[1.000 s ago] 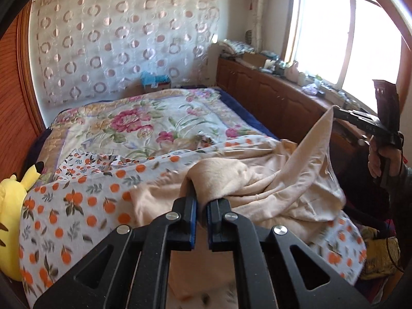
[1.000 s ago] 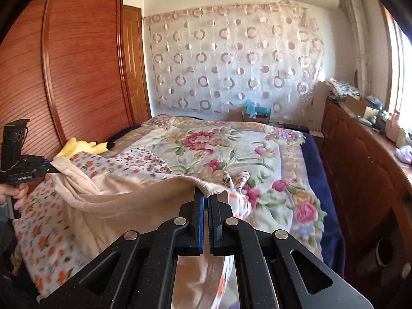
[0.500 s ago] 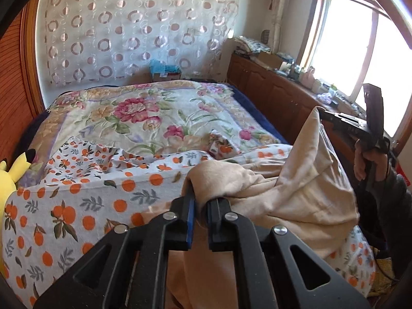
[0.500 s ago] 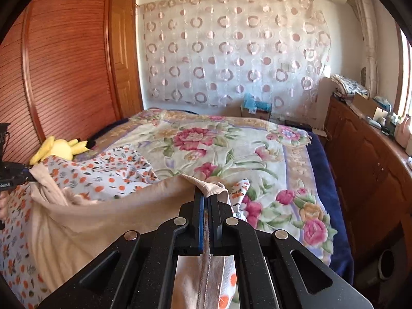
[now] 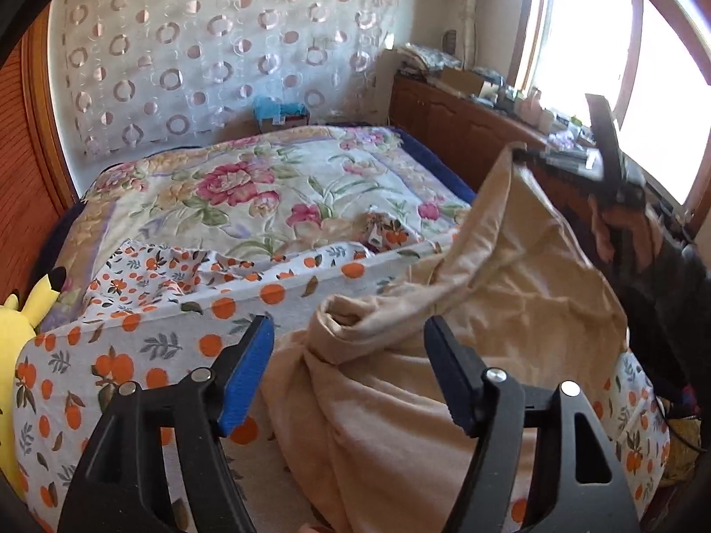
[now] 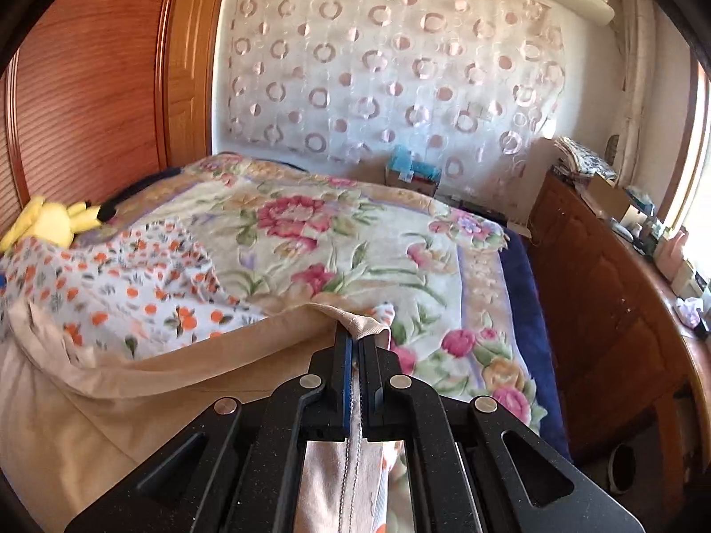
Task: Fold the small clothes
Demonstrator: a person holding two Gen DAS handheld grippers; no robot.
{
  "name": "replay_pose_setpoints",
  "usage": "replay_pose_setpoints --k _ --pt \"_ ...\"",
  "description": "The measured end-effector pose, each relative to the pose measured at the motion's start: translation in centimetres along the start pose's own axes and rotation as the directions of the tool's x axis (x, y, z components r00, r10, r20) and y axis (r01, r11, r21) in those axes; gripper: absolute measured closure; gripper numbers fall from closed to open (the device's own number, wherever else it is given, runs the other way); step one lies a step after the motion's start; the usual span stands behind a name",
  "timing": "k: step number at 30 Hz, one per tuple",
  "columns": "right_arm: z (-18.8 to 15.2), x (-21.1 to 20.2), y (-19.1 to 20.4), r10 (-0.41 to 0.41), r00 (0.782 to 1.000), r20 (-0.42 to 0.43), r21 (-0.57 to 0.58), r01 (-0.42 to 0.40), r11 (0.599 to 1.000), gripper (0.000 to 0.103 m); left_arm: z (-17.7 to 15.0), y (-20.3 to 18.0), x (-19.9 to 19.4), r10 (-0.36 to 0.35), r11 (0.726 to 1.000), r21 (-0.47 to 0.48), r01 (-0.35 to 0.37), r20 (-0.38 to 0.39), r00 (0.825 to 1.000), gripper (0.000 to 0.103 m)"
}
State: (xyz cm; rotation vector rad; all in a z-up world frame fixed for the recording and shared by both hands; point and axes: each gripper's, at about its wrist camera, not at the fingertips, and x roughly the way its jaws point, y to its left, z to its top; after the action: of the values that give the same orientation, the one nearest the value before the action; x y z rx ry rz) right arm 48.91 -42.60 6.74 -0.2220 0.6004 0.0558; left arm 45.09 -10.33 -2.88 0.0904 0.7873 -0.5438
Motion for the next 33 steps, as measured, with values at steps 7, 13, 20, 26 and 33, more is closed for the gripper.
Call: replay_pose_setpoints --k 7,13,20,26,33 --pt "-1.4 -1.8 -0.6 0.052 0.998 -0.033 0.023 -0.051 0.998 0.071 0.5 1.6 5.2 -0.012 0.999 -0.049 0.007 -0.113 0.993 0.032" --pt "-4.5 -7.0 -1.6 0.09 0.996 -0.005 0.076 -0.09 0.993 0.047 2.5 3.7 6.7 0.107 0.991 -0.064 -0.114 -0.11 0.988 0.032" --pt "-9.9 -11.1 -1.7 0.158 0.984 -0.077 0.16 -0.144 0.977 0.044 2.2 3.1 4.1 0.077 0.995 -0.055 -0.081 -0.072 0.994 0.032" --pt "-14.2 -12.0 -2.2 0.154 0.973 -0.174 0.236 -0.111 0.965 0.043 -0.2 -0.4 0.1 0.016 1.0 0.007 -0.016 -0.062 0.998 0.032" --pt "-16.0 -12.4 -3.0 0.167 0.964 -0.205 0.296 -0.102 0.95 0.043 -4.7 -3.7 -1.0 -0.023 0.999 0.034 0.028 -0.132 0.991 0.032"
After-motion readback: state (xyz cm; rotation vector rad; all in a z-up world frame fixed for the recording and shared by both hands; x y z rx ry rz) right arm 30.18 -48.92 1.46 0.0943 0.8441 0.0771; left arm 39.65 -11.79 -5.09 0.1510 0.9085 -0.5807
